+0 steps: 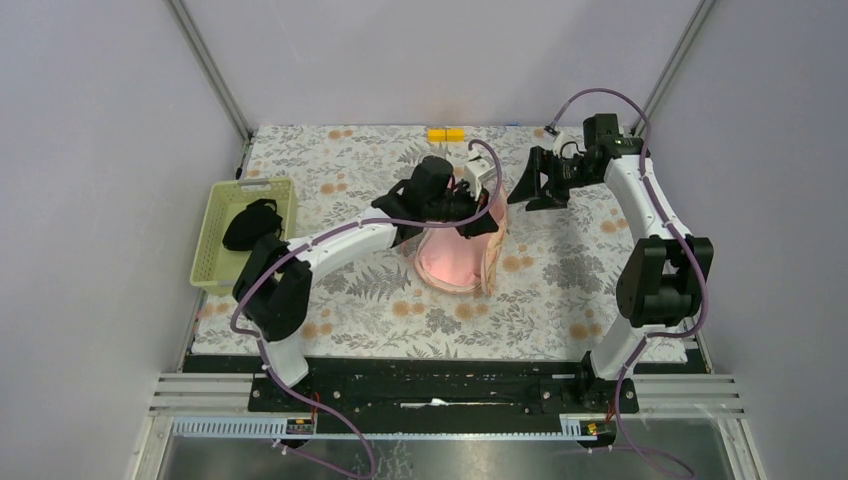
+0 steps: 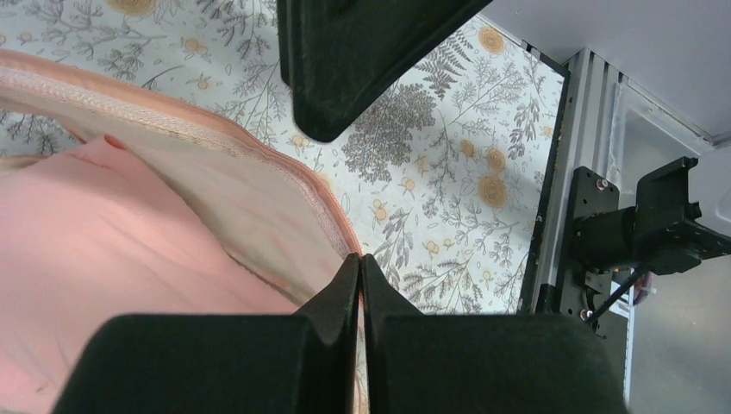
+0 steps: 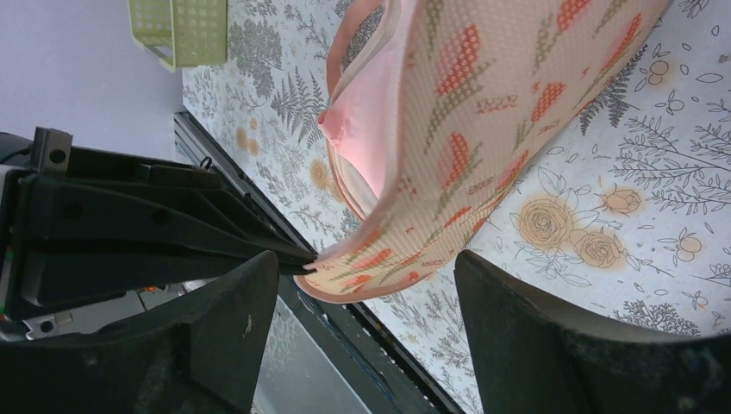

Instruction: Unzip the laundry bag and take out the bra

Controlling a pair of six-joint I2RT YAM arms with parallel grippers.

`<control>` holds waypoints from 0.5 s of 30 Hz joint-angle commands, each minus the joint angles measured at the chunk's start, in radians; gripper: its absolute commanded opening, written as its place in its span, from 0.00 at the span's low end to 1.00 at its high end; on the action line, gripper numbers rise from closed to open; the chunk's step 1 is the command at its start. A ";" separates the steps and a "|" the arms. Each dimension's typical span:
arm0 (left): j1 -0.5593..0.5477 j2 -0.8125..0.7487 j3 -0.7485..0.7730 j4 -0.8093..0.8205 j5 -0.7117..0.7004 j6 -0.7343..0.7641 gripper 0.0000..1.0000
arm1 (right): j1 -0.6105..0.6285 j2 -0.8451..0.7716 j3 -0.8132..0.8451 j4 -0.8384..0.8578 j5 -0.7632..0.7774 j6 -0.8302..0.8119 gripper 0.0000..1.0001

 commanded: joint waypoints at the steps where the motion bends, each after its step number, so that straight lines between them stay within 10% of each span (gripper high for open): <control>1: -0.029 0.030 0.084 0.015 -0.015 0.013 0.00 | 0.008 -0.010 0.047 -0.011 -0.008 0.032 0.79; 15: -0.084 0.088 0.145 0.005 -0.054 0.005 0.00 | 0.008 0.051 0.028 -0.049 0.100 -0.056 0.44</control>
